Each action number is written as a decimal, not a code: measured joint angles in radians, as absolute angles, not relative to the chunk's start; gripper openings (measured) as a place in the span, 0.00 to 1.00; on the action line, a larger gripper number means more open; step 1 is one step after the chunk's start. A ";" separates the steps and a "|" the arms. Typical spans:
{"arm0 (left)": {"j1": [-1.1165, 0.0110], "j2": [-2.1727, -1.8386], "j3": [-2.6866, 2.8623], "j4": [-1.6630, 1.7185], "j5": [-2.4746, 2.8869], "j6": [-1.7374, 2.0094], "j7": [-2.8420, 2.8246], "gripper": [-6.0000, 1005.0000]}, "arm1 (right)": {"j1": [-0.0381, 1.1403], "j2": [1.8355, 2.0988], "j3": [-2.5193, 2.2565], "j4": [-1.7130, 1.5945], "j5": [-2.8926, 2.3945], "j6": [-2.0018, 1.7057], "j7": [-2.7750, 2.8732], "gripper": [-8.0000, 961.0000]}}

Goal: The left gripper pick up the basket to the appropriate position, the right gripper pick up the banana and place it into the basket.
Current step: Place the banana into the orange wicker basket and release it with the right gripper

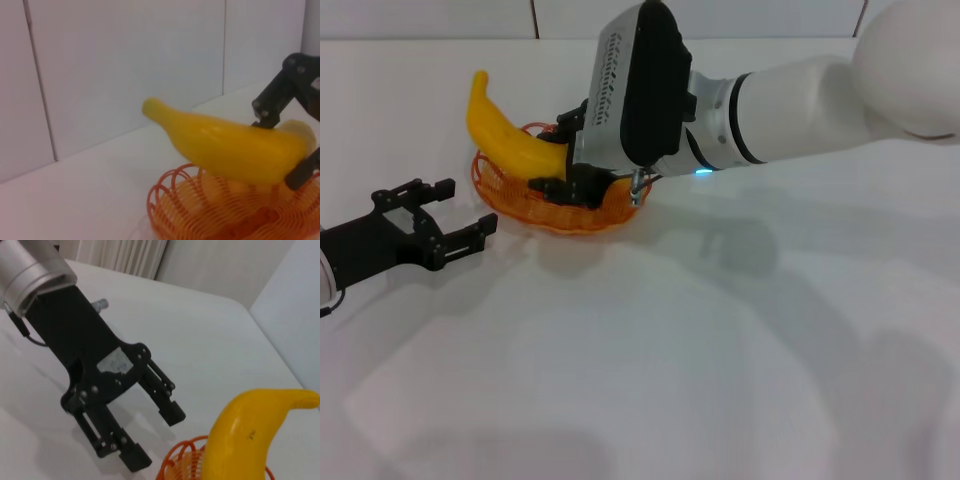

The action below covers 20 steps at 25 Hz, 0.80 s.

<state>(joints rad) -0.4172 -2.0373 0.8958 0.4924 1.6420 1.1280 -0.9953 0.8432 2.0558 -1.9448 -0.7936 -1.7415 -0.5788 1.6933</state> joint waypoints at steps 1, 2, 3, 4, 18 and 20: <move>-0.419 -2.037 0.896 0.492 1.642 1.129 -0.995 0.77 | 0.849 2.057 -1.945 -0.785 -1.741 -0.578 1.693 0.59; -0.419 -2.037 0.896 0.492 1.642 1.129 -0.995 0.77 | 0.852 2.057 -1.946 -0.779 -1.741 -0.575 1.693 0.59; -0.420 -2.037 0.896 0.492 1.642 1.129 -0.995 0.77 | 0.855 2.057 -1.949 -0.774 -1.741 -0.569 1.693 0.59; -0.421 -2.037 0.897 0.492 1.642 1.130 -0.996 0.77 | 0.857 2.058 -1.954 -0.771 -1.741 -0.562 1.693 0.59; -0.417 -2.037 0.899 0.490 1.641 1.131 -0.995 0.77 | 0.854 2.059 -1.999 -0.772 -1.741 -0.515 1.704 0.61; -0.415 -2.037 0.899 0.490 1.641 1.131 -0.991 0.77 | 0.853 2.059 -1.999 -0.771 -1.741 -0.515 1.704 0.61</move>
